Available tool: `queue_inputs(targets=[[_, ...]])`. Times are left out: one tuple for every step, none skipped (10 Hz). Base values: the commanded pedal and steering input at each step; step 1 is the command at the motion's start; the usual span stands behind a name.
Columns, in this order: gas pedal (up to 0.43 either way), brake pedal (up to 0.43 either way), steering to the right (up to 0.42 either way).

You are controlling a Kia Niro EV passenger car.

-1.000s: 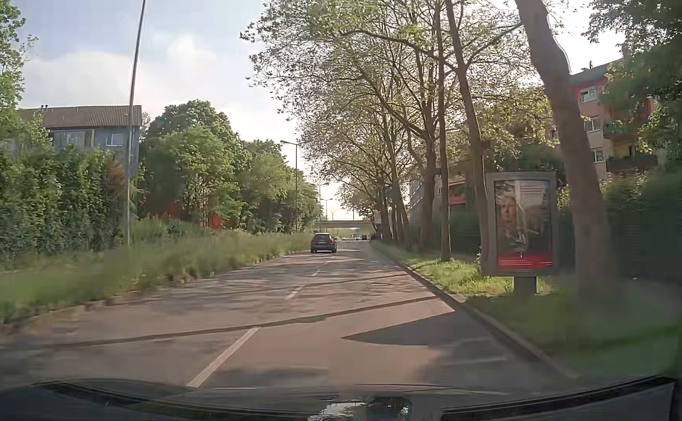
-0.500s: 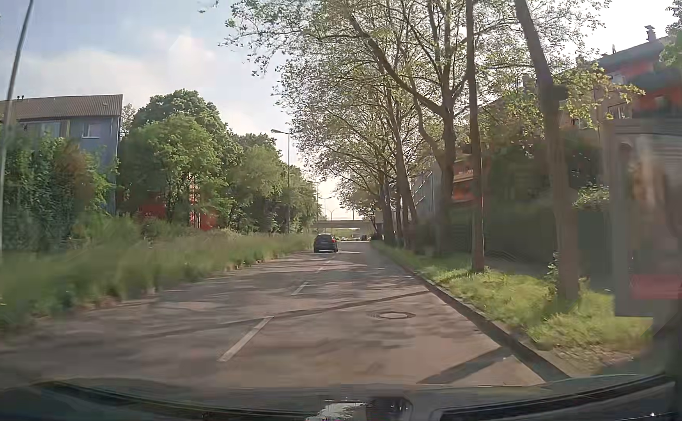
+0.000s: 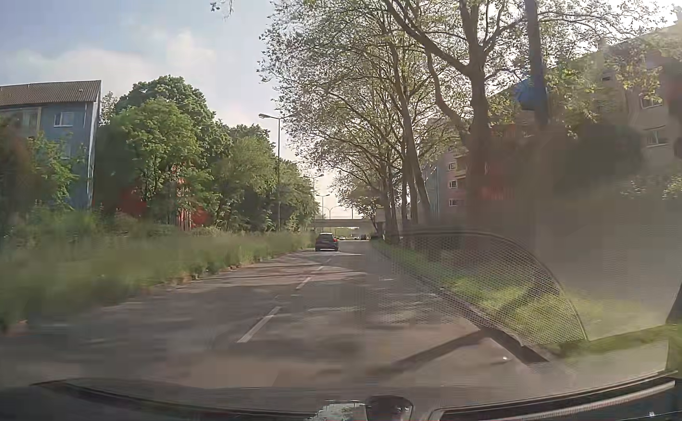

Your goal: Follow the waypoints while adhering to traffic rules and regulations

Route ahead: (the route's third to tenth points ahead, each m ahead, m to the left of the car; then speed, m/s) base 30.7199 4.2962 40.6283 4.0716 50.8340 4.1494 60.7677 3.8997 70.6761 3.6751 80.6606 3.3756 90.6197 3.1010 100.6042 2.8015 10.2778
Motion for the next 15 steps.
queue_inputs(targets=[[0.13, 0.0, 0.001], [0.13, 0.0, 0.001], [0.13, 0.0, 0.001], [0.118, 0.0, 0.001], [0.118, 0.0, 0.001], [0.118, 0.0, 0.001], [0.118, 0.0, 0.001], [0.118, 0.0, 0.001], [0.118, 0.0, 0.001], [0.118, 0.0, 0.001], [0.118, 0.0, 0.001], [0.118, 0.0, 0.001], [0.118, 0.0, 0.001], [0.118, 0.0, 0.001], [0.118, 0.0, 0.001]])
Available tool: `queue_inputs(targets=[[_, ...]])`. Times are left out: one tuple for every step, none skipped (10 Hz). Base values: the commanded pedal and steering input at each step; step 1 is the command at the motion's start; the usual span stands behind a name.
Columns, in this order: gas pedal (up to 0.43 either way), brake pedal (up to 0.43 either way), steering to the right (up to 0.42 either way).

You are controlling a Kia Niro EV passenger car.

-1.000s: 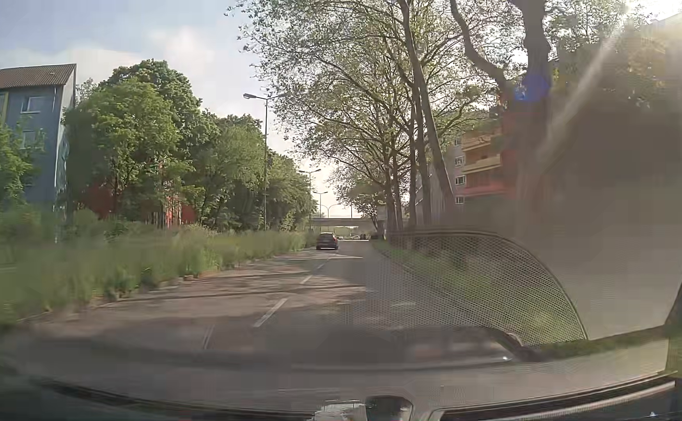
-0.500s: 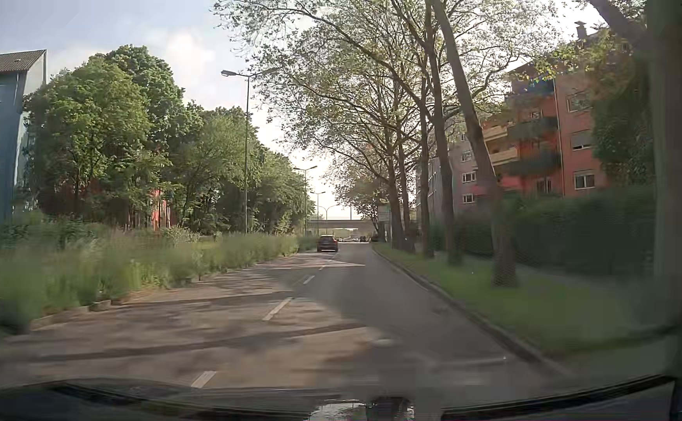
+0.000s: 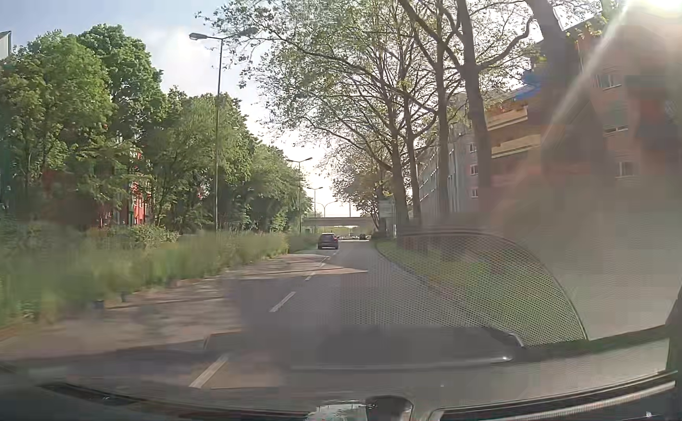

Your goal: Follow the waypoints while adhering to traffic rules and regulations

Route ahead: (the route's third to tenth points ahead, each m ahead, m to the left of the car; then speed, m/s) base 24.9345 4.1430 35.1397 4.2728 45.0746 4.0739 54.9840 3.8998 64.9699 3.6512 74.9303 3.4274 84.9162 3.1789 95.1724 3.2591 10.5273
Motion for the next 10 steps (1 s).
queue_inputs(targets=[[0.118, 0.0, 0.001], [0.118, 0.0, 0.001], [0.118, 0.0, 0.001], [0.118, 0.0, 0.001], [0.118, 0.0, 0.001], [0.118, 0.0, 0.001], [0.118, 0.0, 0.001], [0.118, 0.0, 0.001], [0.118, 0.0, 0.001], [0.118, 0.0, 0.001]])
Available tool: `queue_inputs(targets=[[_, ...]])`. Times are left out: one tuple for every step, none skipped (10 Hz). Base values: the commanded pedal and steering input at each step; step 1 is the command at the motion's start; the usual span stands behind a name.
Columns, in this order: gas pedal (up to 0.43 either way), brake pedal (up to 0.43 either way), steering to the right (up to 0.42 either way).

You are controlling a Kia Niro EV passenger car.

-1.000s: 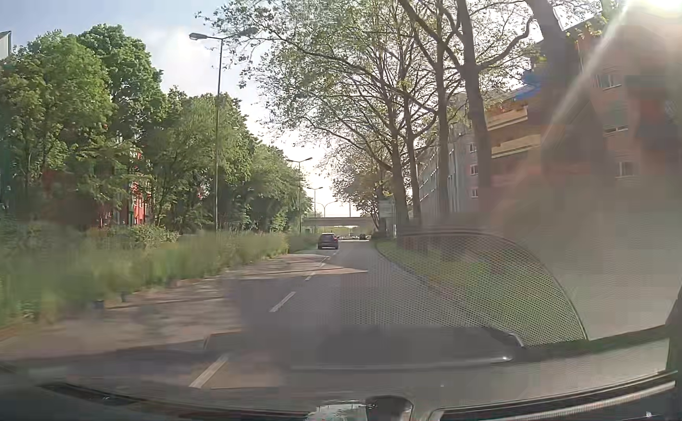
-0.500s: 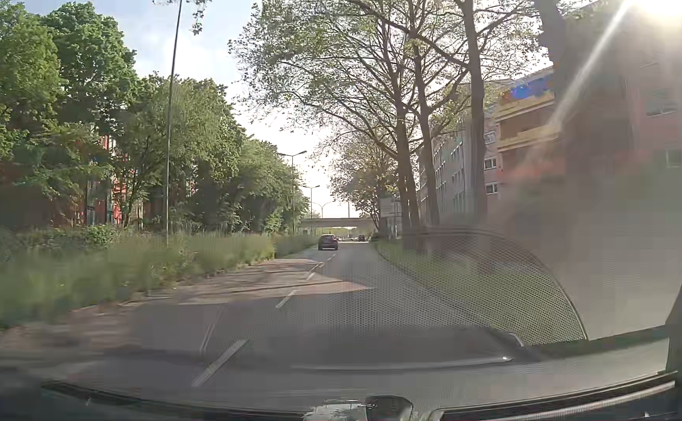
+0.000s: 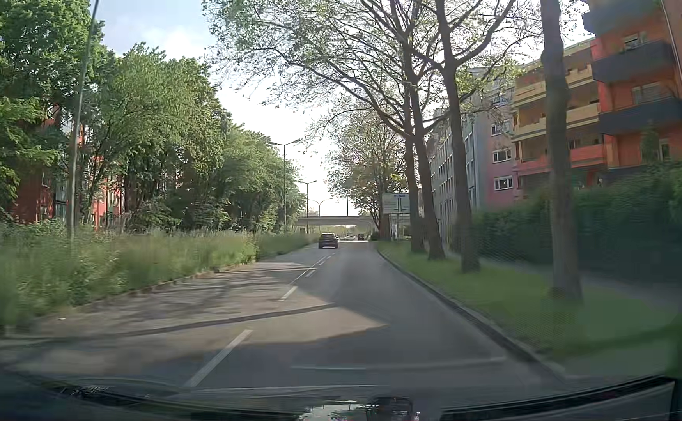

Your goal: Follow the waypoints while adhering to traffic rules and regulations

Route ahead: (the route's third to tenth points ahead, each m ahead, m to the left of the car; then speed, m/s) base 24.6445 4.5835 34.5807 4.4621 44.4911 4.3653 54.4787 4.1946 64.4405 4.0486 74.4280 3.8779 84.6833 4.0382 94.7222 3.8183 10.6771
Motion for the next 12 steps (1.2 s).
queue_inputs(targets=[[0.118, 0.0, 0.001], [0.118, 0.0, 0.001], [0.118, 0.0, 0.001], [0.118, 0.0, 0.001], [0.118, 0.0, 0.001], [0.118, 0.0, 0.001], [0.118, 0.0, 0.001], [0.118, 0.0, 0.001], [0.118, 0.0, 0.001], [0.118, 0.0, 0.0], [0.118, 0.0, 0.0], [0.118, 0.0, 0.0]])
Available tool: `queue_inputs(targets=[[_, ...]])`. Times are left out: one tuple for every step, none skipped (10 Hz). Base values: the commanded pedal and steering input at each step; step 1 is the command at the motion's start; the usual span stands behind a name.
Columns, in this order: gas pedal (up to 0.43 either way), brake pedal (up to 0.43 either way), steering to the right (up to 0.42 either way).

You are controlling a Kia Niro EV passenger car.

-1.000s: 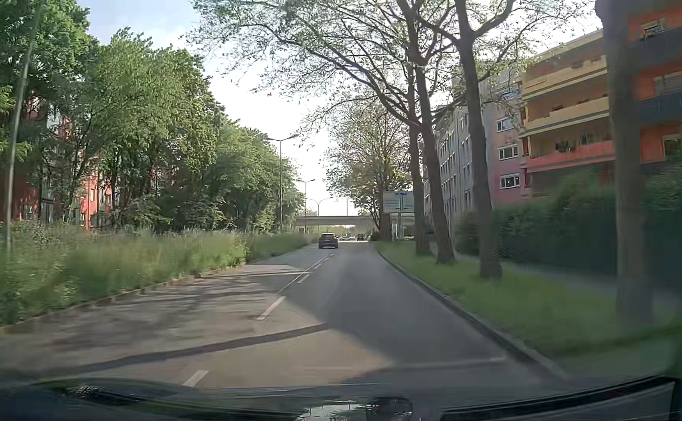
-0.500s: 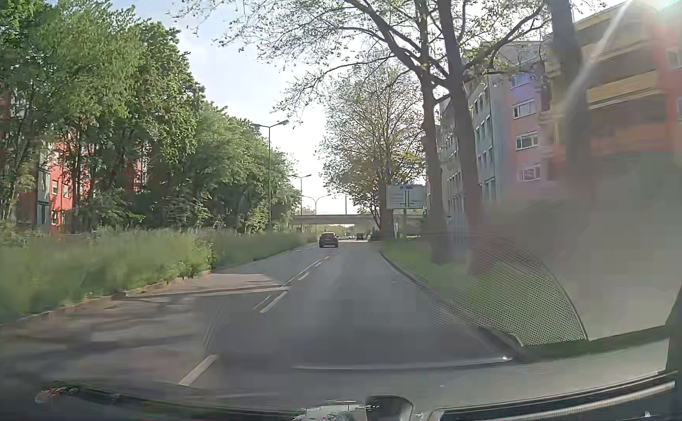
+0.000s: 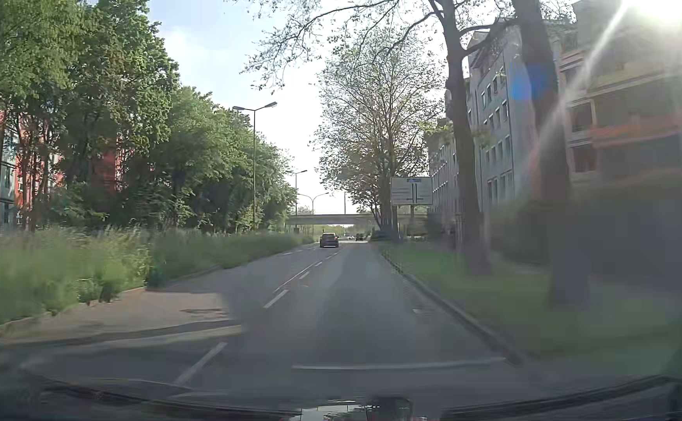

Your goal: Follow the waypoints while adhering to traffic rules and regulations

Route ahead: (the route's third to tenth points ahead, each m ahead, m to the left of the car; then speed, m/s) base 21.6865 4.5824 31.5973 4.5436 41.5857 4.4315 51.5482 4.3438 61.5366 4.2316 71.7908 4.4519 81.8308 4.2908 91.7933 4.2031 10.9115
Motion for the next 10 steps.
queue_inputs(targets=[[0.118, 0.0, 0.0], [0.118, 0.0, 0.0], [0.118, 0.0, 0.0], [0.118, 0.0, 0.0], [0.118, 0.0, 0.0], [0.118, 0.0, 0.0], [0.118, 0.0, 0.0], [0.118, 0.0, 0.0], [0.118, 0.0, 0.003], [0.118, 0.0, 0.004]])
